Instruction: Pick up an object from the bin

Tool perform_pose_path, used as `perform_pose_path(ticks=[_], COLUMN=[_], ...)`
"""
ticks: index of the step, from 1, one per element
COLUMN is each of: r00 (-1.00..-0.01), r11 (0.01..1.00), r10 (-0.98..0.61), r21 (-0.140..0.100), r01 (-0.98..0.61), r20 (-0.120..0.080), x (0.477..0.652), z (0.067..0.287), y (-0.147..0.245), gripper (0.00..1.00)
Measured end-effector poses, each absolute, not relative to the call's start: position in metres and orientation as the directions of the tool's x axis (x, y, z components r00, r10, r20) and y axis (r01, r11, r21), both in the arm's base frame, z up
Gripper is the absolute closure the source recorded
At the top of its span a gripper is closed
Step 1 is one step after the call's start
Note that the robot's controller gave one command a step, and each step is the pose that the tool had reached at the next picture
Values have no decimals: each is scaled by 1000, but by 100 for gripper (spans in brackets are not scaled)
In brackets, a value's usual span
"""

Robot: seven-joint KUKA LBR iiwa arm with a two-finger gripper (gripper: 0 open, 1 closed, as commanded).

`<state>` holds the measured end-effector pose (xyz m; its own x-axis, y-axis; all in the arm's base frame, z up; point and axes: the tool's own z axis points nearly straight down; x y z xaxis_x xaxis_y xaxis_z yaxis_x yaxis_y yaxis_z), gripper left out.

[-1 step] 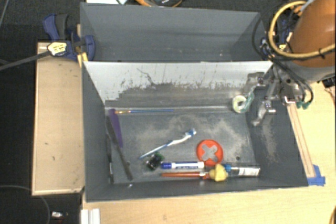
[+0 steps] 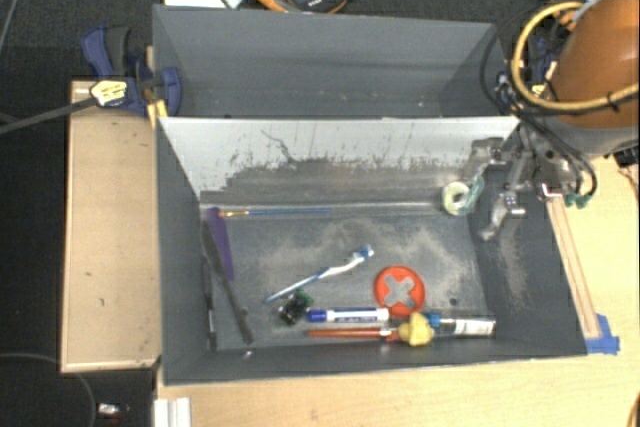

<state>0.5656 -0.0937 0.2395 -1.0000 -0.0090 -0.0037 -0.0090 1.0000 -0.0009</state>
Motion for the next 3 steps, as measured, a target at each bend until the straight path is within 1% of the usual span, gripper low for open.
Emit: perform_pose_path(ticks=[1, 2, 3], r00=[-998, -946, -998], r11=[998, 946, 998], r10=[69, 324, -63], r21=[0, 4, -1], r01=[69, 324, -63], r20=[-5, -17, -4], x=[543, 559, 540], z=[194, 213, 129], y=[-104, -77, -66], gripper=[0, 0, 0])
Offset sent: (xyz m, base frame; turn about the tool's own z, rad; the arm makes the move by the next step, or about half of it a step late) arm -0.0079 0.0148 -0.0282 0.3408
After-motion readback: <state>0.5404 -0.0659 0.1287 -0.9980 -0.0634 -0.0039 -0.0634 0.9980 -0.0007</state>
